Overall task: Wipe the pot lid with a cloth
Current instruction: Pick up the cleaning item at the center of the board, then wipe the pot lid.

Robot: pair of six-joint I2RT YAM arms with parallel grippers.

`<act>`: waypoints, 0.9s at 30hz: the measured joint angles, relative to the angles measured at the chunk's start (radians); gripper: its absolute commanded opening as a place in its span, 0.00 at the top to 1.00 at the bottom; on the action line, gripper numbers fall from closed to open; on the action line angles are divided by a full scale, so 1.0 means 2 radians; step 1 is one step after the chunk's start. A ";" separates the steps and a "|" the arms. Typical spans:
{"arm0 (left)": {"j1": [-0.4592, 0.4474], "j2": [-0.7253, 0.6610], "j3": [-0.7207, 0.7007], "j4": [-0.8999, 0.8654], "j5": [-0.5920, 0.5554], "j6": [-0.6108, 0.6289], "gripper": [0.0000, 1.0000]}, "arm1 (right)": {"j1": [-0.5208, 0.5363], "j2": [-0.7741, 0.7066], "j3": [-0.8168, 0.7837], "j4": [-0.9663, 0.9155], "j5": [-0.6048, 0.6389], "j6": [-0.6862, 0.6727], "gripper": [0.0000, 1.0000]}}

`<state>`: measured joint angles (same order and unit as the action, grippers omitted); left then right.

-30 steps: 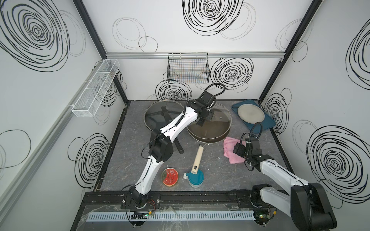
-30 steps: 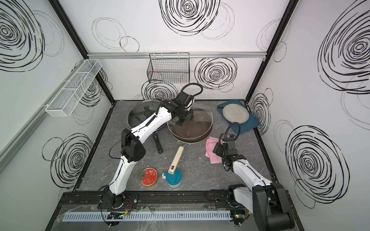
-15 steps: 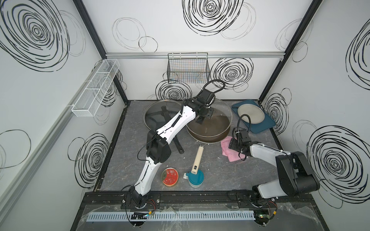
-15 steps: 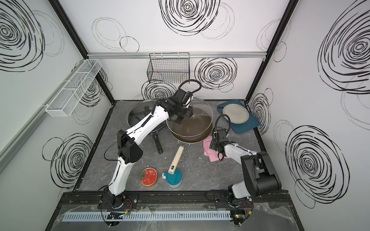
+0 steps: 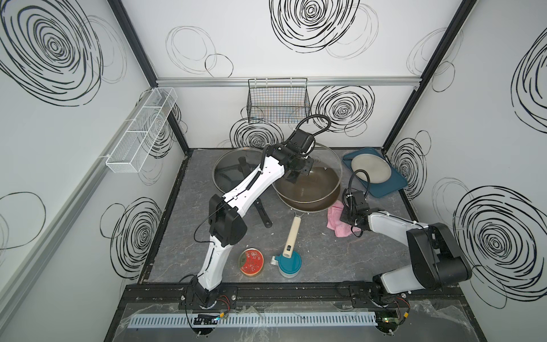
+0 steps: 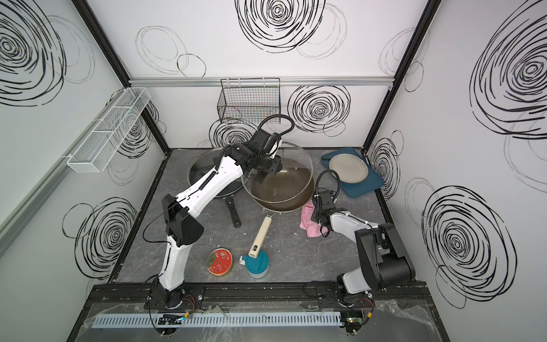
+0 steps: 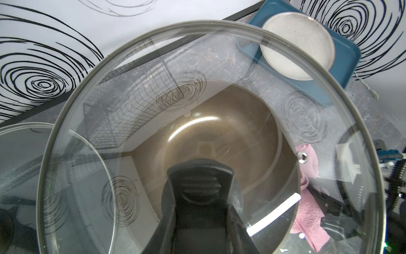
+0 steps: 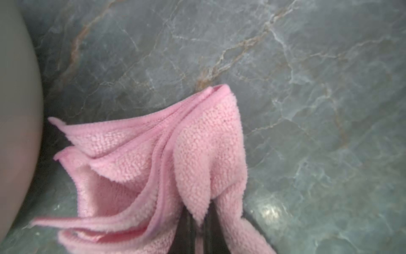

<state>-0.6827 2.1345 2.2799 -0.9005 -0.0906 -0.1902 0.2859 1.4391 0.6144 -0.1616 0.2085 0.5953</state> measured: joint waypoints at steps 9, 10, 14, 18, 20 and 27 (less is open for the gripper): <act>0.002 -0.020 -0.036 0.008 0.013 -0.002 1.00 | -0.060 -0.158 -0.010 -0.041 -0.079 0.005 1.00; 0.002 -0.024 -0.042 0.010 0.017 -0.003 1.00 | -0.076 -0.174 -0.010 -0.043 -0.096 0.003 1.00; 0.004 -0.036 -0.050 0.011 0.027 -0.007 1.00 | -0.116 -0.234 -0.018 -0.045 -0.146 -0.007 1.00; 0.006 -0.052 -0.055 0.021 0.039 -0.013 1.00 | -0.123 -0.290 -0.026 -0.047 -0.179 -0.012 1.00; 0.006 -0.062 -0.057 0.025 0.047 -0.018 1.00 | -0.130 -0.314 -0.026 -0.046 -0.200 -0.012 1.00; 0.005 -0.089 -0.057 0.035 0.076 -0.032 1.00 | -0.156 -0.333 -0.026 0.001 -0.297 0.015 1.00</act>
<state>-0.6720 1.9560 2.1651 -0.8307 0.0616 -0.2546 -0.0269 0.7738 0.5617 -0.1600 -0.3859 0.6247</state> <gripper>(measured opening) 0.330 0.050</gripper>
